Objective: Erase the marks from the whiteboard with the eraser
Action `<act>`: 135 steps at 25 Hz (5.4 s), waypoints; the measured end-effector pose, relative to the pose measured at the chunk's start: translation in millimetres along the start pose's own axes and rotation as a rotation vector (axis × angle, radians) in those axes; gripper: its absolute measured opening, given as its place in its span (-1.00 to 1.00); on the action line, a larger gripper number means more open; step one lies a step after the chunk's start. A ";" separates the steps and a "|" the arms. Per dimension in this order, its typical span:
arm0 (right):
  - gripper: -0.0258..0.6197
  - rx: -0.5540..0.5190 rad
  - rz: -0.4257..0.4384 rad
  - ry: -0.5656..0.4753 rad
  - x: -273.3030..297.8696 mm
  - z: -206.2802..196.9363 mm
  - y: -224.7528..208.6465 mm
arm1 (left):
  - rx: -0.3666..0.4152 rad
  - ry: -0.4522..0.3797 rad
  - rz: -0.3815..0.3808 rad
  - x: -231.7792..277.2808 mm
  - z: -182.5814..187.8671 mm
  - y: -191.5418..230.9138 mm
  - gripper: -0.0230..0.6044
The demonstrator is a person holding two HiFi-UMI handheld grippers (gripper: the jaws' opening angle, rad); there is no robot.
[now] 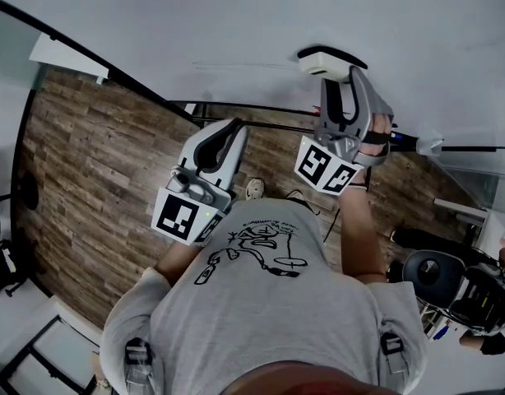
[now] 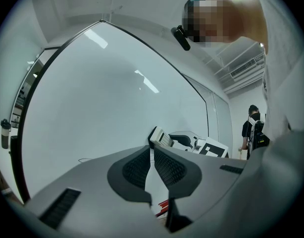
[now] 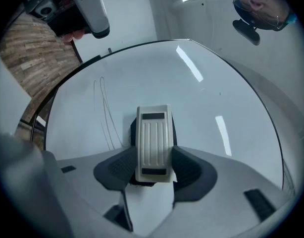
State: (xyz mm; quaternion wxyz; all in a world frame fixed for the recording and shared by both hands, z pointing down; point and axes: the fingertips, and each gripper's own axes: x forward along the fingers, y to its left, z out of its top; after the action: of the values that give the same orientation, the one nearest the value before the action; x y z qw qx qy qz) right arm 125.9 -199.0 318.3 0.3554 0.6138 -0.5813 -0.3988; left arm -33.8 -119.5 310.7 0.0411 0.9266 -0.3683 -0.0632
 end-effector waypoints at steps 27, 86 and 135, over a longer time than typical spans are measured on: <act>-0.21 0.002 0.065 -0.020 0.2 -3.2 56.7 | -0.007 -0.005 0.045 -12.8 2.5 4.3 -0.80; -0.20 0.081 0.119 -0.094 -11.9 73.4 9.0 | 0.007 -0.030 0.100 -49.6 10.0 12.2 -0.80; -0.20 -0.010 0.120 -0.093 11.3 70.0 75.6 | 0.012 -0.025 0.148 -63.0 14.3 14.7 -0.80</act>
State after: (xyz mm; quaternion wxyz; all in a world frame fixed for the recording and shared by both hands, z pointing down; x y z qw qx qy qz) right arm 30.3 -213.8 355.4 0.3542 0.5569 -0.6309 -0.4080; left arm -91.3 -87.3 303.9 0.0354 0.8962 -0.4367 -0.0693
